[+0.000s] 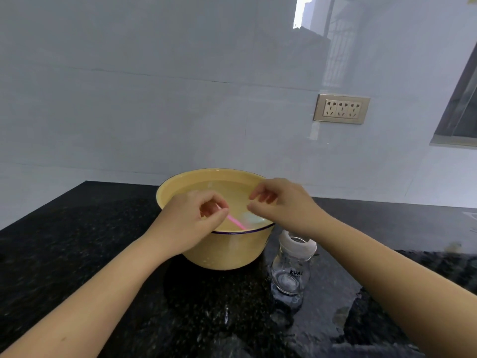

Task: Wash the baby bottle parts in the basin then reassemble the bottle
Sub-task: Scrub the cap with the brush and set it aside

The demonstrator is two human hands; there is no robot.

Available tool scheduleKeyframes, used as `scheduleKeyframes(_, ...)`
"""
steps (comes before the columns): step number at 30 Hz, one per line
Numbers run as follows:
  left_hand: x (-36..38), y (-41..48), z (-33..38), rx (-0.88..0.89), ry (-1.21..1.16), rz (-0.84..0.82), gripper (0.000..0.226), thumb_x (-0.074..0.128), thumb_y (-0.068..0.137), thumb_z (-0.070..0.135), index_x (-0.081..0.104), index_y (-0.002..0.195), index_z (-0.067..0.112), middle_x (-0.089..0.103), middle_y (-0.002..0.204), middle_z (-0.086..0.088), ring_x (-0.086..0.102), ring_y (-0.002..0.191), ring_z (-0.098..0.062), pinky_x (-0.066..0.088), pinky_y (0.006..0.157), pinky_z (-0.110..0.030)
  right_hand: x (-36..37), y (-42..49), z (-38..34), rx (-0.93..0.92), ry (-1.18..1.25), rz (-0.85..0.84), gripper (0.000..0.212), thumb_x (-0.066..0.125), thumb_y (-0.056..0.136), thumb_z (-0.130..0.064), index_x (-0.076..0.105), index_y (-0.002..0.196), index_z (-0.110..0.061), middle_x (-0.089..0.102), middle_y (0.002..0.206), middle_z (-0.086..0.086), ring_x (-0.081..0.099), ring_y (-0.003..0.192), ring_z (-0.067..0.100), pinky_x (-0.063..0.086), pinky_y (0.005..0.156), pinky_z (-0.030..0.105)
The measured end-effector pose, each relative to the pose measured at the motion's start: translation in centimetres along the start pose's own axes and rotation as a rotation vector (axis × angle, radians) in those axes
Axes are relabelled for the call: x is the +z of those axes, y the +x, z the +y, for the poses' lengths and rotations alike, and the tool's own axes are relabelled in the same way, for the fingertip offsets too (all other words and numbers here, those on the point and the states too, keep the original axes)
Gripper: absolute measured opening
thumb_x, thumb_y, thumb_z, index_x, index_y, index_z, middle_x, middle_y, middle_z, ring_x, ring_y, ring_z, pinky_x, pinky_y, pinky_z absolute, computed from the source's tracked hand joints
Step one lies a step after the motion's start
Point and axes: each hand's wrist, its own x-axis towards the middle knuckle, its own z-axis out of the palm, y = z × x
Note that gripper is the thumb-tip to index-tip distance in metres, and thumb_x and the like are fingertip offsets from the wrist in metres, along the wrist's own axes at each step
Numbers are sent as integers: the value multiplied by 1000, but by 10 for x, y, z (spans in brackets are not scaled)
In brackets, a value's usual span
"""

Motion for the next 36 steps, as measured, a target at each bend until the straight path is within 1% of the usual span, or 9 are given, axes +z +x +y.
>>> scheduleKeyframes(5, -13, 6, -9, -66, 37, 21, 8, 61, 87, 30, 69, 89, 28, 67, 84, 13, 59, 80, 2, 41, 64, -7, 29, 38, -12, 14, -316, -271, 37, 62, 81, -47, 60, 115, -33, 63, 105, -11, 57, 103, 12, 44, 86, 30)
scheduleKeyframes(9, -22, 10, -16, -94, 72, 21, 8, 61, 87, 30, 68, 89, 29, 66, 84, 14, 59, 81, 2, 42, 66, -12, 47, 54, -14, 19, -462, -368, 54, 57, 81, -57, 49, 129, -33, 62, 117, -7, 51, 115, 19, 36, 97, 40)
scheduleKeyframes(12, -25, 12, -21, -114, 74, 39, 6, 61, 87, 30, 68, 88, 29, 65, 82, 14, 58, 80, 1, 42, 65, -12, 56, 62, -18, 30, -491, -391, 56, 59, 83, -50, 46, 133, -29, 62, 120, -5, 50, 117, 20, 36, 97, 40)
scheduleKeyframes(14, -27, 14, -25, -122, 68, 50, 6, 61, 87, 31, 67, 87, 29, 65, 82, 14, 59, 80, 0, 41, 64, -13, 59, 65, -20, 27, -491, -391, 52, 61, 84, -37, 46, 134, -28, 60, 121, -4, 51, 116, 20, 39, 92, 37)
scheduleKeyframes(17, -28, 18, -29, -130, 66, 54, 6, 62, 88, 31, 67, 88, 29, 65, 83, 14, 58, 78, 1, 40, 64, -13, 57, 68, -20, 10, -492, -356, 49, 54, 86, -17, 47, 133, -26, 57, 126, -1, 53, 112, 21, 43, 81, 32)
scheduleKeyframes(21, -29, 24, -35, -143, 43, 65, 5, 63, 87, 29, 68, 87, 27, 66, 83, 12, 59, 78, -1, 43, 65, -13, 44, 72, -9, -55, -507, -216, 52, 44, 84, -2, 52, 129, -28, 53, 127, 2, 54, 113, 24, 49, 87, 36)
scheduleKeyframes(27, -29, 34, -44, -152, 67, 29, 6, 63, 86, 29, 68, 88, 28, 68, 88, 11, 60, 86, -2, 44, 70, -15, 17, 72, 20, -26, -486, -30, 49, 44, 82, -3, 61, 117, -32, 52, 107, 0, 57, 101, 24, 46, 79, 34)
scheduleKeyframes(32, -22, 46, -44, -145, 53, -11, 5, 66, 83, 26, 66, 84, 30, 68, 88, 10, 62, 87, -4, 46, 74, -18, 25, 67, 43, 73, -443, 40, 44, 45, 85, -7, 62, 118, -30, 53, 109, 2, 59, 99, 28, 45, 78, 34)
scheduleKeyframes(36, -11, 62, -40, -129, 65, -163, 11, 71, 80, 27, 64, 84, 34, 66, 91, 11, 62, 89, -5, 46, 75, -18, 28, 68, 49, 83, -461, 63, 42, 44, 87, -8, 61, 119, -27, 53, 111, 4, 59, 96, 29, 41, 73, 31)
